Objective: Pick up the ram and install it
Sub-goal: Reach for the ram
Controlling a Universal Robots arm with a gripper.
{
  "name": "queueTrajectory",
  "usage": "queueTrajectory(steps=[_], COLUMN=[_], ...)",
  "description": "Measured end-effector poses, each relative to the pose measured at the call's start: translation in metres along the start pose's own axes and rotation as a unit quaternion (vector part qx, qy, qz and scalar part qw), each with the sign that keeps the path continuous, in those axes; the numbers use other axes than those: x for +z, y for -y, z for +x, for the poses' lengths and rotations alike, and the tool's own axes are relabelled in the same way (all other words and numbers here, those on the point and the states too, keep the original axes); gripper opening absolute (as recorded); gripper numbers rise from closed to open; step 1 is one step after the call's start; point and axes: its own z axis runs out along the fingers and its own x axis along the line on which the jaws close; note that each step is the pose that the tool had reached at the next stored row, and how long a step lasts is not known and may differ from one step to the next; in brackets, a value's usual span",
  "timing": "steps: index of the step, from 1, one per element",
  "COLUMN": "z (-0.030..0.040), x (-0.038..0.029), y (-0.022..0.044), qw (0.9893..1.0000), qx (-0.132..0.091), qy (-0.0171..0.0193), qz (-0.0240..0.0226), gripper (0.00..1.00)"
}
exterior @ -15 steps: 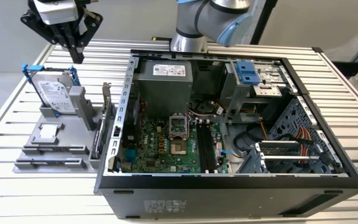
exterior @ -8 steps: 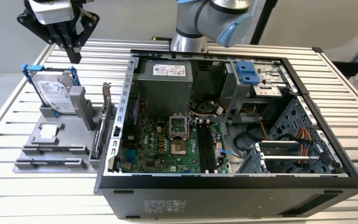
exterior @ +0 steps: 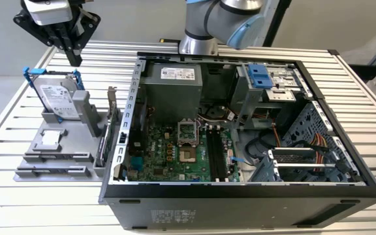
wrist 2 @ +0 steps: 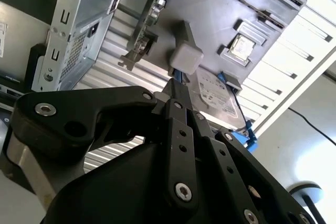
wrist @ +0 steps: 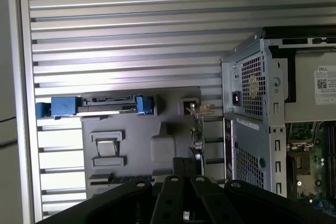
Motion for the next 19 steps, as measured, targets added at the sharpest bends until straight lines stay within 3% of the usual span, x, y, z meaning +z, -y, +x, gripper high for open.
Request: queueTrajectory(steps=[19], z=[0.0136], x=[-0.0003], y=[0.0010], qw=[1.0000], qx=[0.000], qy=[0.0000], qz=[0.0000], gripper=[0.00])
